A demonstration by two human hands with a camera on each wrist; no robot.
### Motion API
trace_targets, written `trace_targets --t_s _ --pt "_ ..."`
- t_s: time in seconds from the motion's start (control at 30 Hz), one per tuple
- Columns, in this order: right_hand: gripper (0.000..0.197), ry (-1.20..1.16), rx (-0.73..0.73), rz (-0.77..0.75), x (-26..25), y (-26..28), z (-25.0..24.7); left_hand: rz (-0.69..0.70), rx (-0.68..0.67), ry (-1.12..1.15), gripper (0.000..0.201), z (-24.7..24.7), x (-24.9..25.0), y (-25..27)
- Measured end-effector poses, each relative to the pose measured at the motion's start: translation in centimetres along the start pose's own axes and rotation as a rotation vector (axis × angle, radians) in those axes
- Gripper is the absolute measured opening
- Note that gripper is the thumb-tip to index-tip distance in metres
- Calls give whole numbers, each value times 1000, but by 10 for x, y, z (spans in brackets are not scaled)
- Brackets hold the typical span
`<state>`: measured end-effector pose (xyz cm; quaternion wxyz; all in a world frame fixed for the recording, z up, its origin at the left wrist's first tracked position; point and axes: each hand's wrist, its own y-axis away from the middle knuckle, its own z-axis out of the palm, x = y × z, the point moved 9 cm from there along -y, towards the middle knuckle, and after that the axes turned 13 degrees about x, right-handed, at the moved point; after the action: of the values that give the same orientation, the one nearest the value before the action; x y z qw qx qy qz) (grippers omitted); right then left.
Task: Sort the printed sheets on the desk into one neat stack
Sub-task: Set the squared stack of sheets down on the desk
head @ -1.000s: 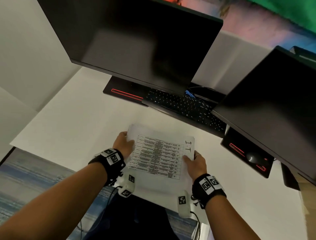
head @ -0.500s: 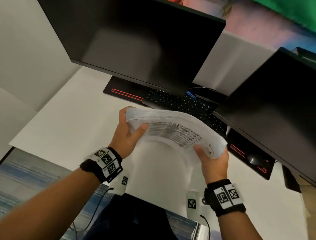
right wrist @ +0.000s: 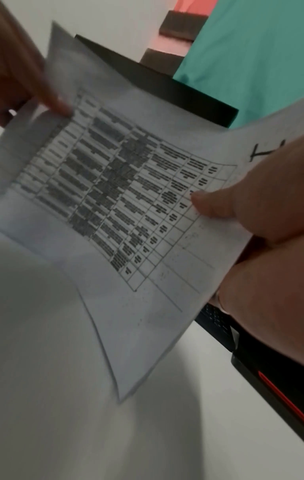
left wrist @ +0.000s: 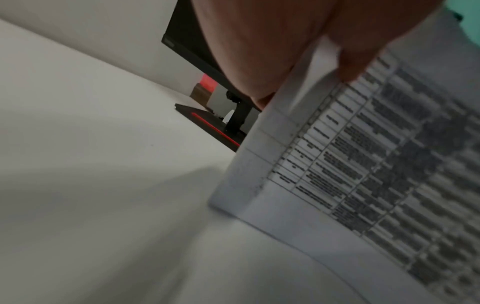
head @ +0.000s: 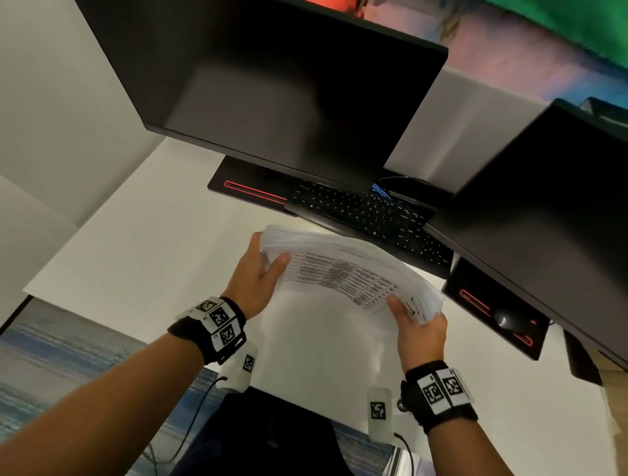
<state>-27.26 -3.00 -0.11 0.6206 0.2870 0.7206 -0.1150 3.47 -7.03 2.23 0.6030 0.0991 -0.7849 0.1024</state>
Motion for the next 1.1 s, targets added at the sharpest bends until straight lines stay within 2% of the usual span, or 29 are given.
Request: trace_targets --t_s 0.1,0.23,0.3,0.37,0.47,0.5,0.57,0.6,0.7,0.77,0.87,0.97,1.1 --pt "41 18 9 -36 -3 -3 -1 27 24 -70 32 -6 -16 3" --pt "40 95 -43 20 16 -3 6 -87 -14 -129 34 5 -47 17" --pt "33 131 -45 27 15 -11 9 -112 2 -196 32 3 -48 11" --pt "26 177 -56 42 20 -20 13 -211 -1 -287 35 0 -63 1" --pt "36 328 -131 189 61 -27 27 -461 -29 -441 43 -9 -109 -2" --pt "35 383 -177 231 76 -24 32 -485 -59 -502 43 -9 -117 2" --pt "34 487 -214 227 94 -18 40 -424 -112 -569 37 -1 -124 5" --pt "35 518 -194 229 95 -16 40 -383 -116 -590 35 4 -120 7" --pt "24 523 -115 229 92 -15 35 -389 -115 -594 40 3 -117 12" --pt "26 513 -79 226 89 -18 34 -451 -73 -524 45 -7 -120 11" --pt "26 476 -111 213 75 -17 59 -489 37 -435 38 -39 -119 -1" --pt "26 446 -188 175 58 -19 113 -462 140 -428 33 -84 -117 -33" --pt "21 453 -296 234 51 -22 195 -469 263 -494 25 -147 -119 -86"
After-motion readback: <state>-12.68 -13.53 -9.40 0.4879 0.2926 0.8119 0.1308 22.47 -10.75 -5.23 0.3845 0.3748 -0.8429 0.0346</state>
